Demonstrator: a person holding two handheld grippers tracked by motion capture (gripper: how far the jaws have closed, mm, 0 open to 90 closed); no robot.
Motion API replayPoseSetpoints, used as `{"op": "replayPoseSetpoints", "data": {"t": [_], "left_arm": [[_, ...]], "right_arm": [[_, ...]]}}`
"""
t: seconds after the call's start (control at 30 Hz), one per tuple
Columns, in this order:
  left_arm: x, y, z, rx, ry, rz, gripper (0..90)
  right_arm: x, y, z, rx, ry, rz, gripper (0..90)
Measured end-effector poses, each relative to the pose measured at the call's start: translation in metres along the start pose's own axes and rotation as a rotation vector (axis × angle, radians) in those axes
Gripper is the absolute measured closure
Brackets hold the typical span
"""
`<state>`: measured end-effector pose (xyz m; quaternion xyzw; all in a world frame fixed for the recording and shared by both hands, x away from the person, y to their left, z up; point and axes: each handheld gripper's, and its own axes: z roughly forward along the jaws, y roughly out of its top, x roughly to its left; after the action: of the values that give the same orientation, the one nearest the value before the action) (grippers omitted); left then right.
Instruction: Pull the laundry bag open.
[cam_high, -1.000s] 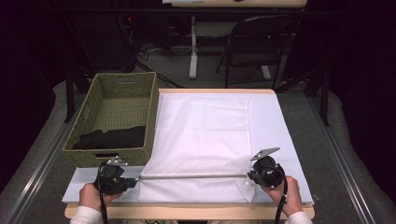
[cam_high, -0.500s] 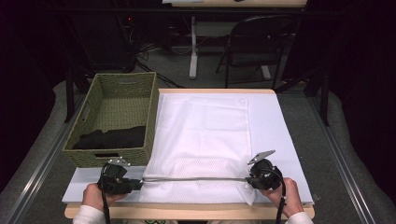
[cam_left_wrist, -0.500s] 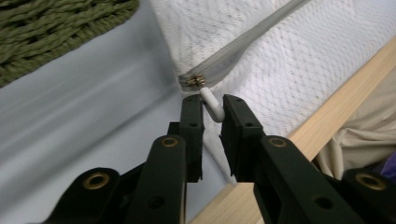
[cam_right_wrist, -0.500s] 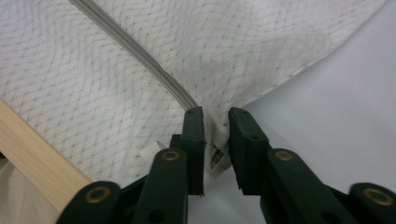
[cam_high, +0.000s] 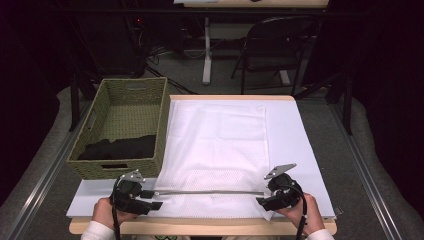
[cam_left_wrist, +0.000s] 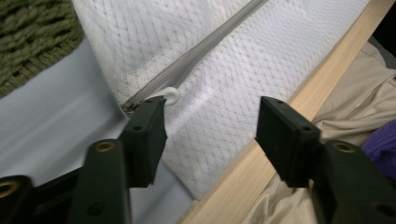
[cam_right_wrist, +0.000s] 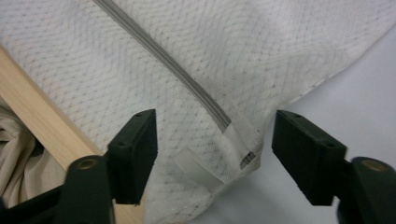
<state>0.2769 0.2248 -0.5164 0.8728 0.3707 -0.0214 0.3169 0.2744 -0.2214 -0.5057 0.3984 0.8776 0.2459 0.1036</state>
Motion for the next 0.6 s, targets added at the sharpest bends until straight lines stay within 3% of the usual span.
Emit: {"op": "replayPoseSetpoints", "data": {"t": [0.17,0.2,0.33,0.47,0.5,0.6], "left_arm": [[0.001,-0.007,-0.006,0.008,0.007,0.002,15.2],[0.001,-0.007,-0.006,0.008,0.007,0.002,14.6],[0.005,-0.015,-0.017,-0.049,0.057,-0.025,1.7],[0.007,-0.019,-0.022,-0.090,0.100,-0.046,0.0],[0.009,-0.021,-0.025,-0.120,0.115,-0.063,0.0],[0.013,-0.022,-0.028,-0.144,0.093,-0.062,0.0]], "right_arm": [[0.006,0.003,0.000,-0.020,0.022,-0.032,20.6],[0.006,0.003,0.000,-0.020,0.022,-0.032,20.6],[0.013,0.009,0.004,-0.033,0.029,-0.058,15.4],[0.017,0.011,0.004,-0.045,0.024,-0.053,14.1],[0.018,0.013,0.005,-0.050,0.020,-0.067,13.7],[0.019,0.015,0.005,-0.057,0.016,-0.070,12.9]]}}
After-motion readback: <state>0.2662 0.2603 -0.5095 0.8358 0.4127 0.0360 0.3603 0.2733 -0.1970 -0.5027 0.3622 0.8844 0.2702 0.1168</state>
